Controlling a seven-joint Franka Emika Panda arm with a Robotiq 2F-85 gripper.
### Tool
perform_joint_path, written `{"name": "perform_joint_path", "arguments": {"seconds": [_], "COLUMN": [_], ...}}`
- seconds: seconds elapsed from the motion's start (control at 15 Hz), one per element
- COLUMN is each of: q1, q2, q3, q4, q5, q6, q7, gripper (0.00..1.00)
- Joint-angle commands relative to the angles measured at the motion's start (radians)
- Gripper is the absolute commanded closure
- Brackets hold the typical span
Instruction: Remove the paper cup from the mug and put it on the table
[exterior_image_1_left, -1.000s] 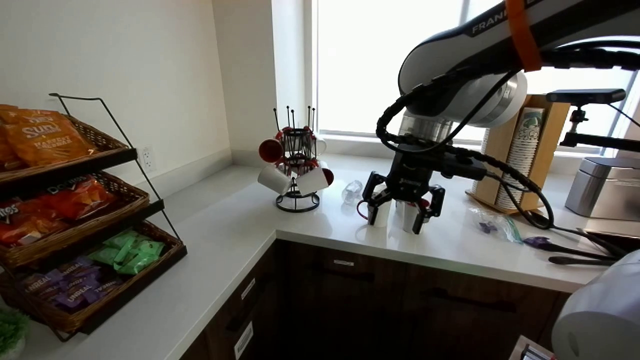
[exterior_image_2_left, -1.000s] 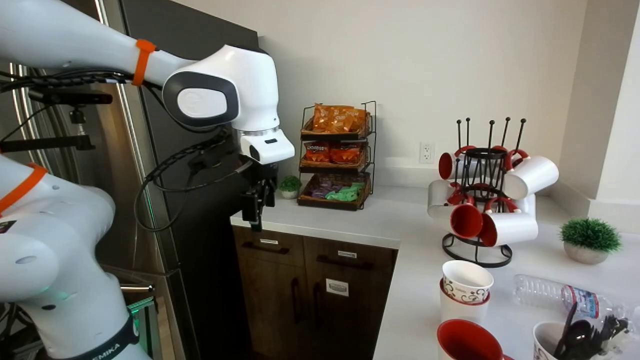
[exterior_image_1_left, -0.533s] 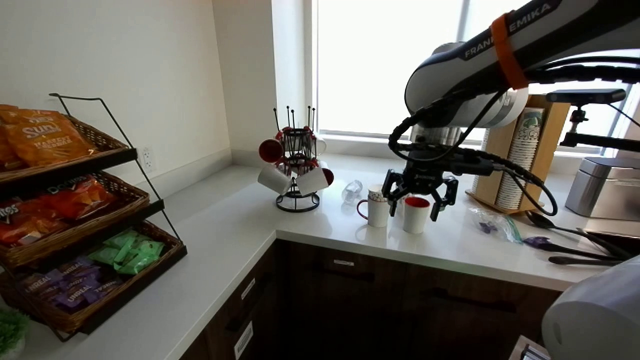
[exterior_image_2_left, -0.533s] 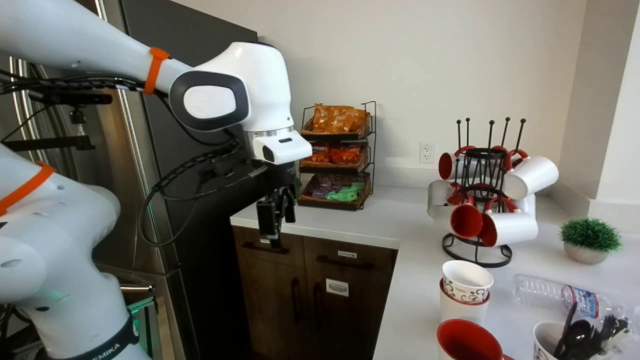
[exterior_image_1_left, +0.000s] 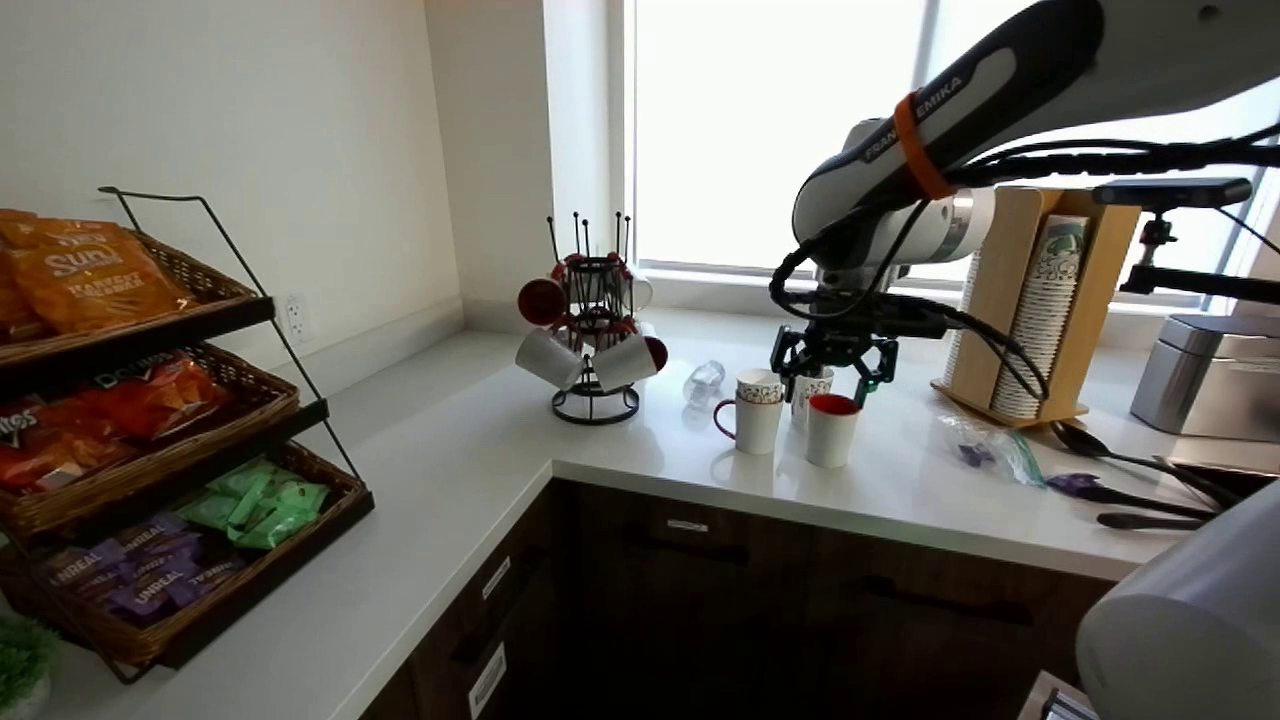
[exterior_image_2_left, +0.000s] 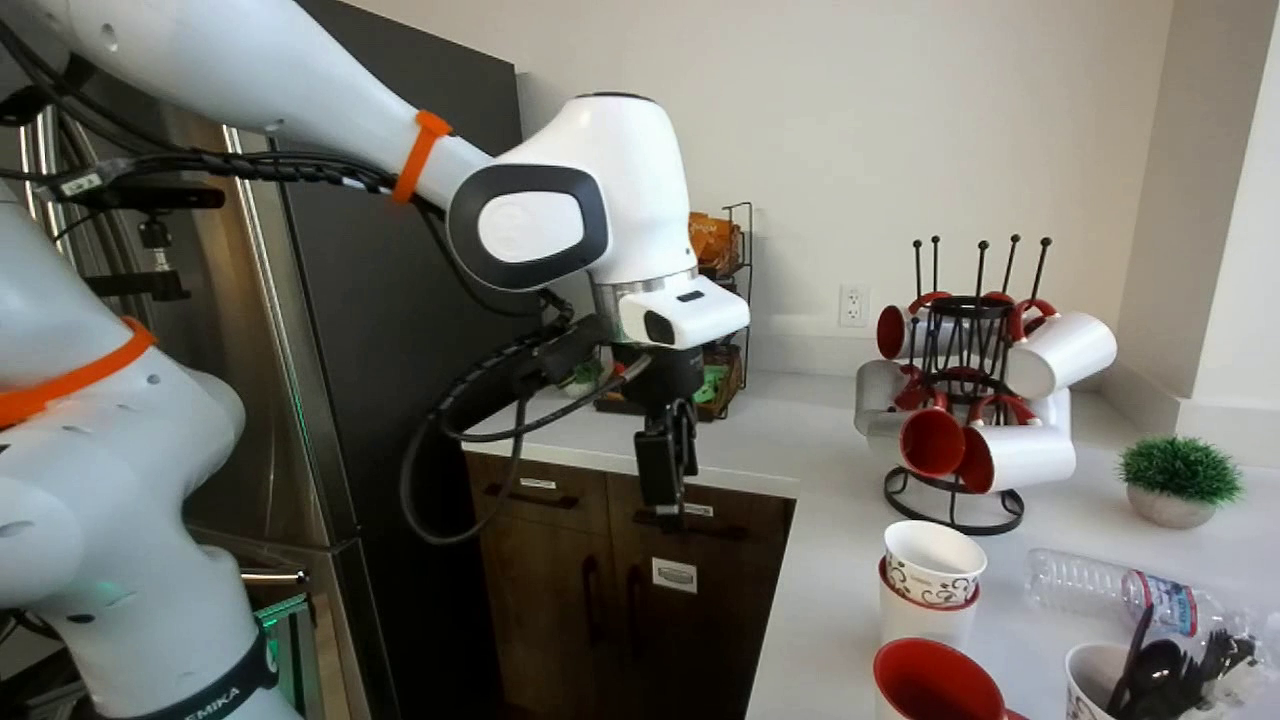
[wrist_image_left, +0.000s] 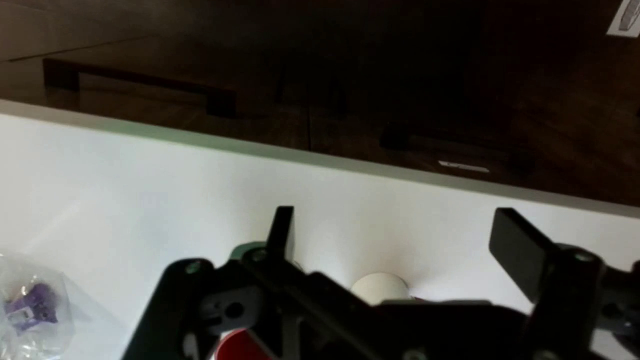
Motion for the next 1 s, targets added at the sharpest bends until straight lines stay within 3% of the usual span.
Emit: {"name": "perform_joint_path", "arguments": {"seconds": [0.0,0.33,0.53,0.6,0.93], "q1": [0.045,0.068,0.062,0.070,0.070], "q2": [0.166,0.314,0.387,0.329,0.385], "q3": [-0.046,-0.091,-0.108,-0.106,-0.119], "q4": [0.148,0.294,0.343,0.303,0.343], "q5": [0.043,0.117,0.096,0.092,0.094], "q6": [0.026,0.013,0.068,0.032,0.055], "q7": [-0.043,-0.079,-0.033,-0.055,-0.051], "gripper": [0.00,0.00,0.00,0.00,0.00]}}
